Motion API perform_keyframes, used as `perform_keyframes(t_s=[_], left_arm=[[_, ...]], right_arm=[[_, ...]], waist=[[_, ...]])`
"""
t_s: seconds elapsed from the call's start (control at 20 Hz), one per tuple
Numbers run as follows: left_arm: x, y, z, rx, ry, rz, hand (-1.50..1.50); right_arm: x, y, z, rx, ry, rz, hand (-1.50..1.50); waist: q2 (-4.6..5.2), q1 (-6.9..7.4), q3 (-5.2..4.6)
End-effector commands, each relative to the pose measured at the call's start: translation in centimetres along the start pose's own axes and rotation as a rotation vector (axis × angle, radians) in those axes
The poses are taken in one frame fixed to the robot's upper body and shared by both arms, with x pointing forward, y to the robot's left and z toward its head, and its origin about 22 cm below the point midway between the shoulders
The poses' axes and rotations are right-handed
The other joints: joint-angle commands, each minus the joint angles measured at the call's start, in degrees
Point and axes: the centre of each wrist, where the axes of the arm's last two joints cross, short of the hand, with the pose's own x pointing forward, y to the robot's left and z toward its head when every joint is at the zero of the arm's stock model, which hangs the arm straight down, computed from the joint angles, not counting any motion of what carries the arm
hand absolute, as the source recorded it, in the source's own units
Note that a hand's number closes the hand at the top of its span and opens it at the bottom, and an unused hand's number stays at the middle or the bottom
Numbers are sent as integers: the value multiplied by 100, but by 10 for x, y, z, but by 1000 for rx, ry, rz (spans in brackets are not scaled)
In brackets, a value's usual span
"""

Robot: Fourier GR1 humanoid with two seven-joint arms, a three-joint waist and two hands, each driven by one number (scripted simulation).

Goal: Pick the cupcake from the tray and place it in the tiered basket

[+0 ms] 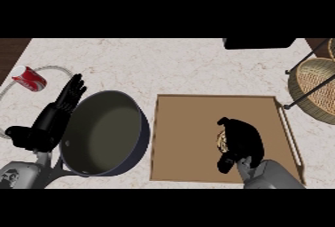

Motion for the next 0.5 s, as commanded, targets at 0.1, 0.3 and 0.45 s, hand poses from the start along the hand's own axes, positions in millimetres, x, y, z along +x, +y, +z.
perform_keyframes(t_s=[0.1, 0.3, 0.45], left_arm=[[-35, -49, 8, -53, 122, 114, 0], [-37, -54, 13, -69, 125, 100, 0], [-36, -44, 8, -69, 138, 107, 0]], right_arm=[[8, -3, 10, -88, -18, -50, 150], [7, 0, -2, -124, -21, -42, 150], [15, 12, 2, -114, -43, -37, 150]], waist=[[105, -59, -148], [112, -5, -146], [121, -12, -146]])
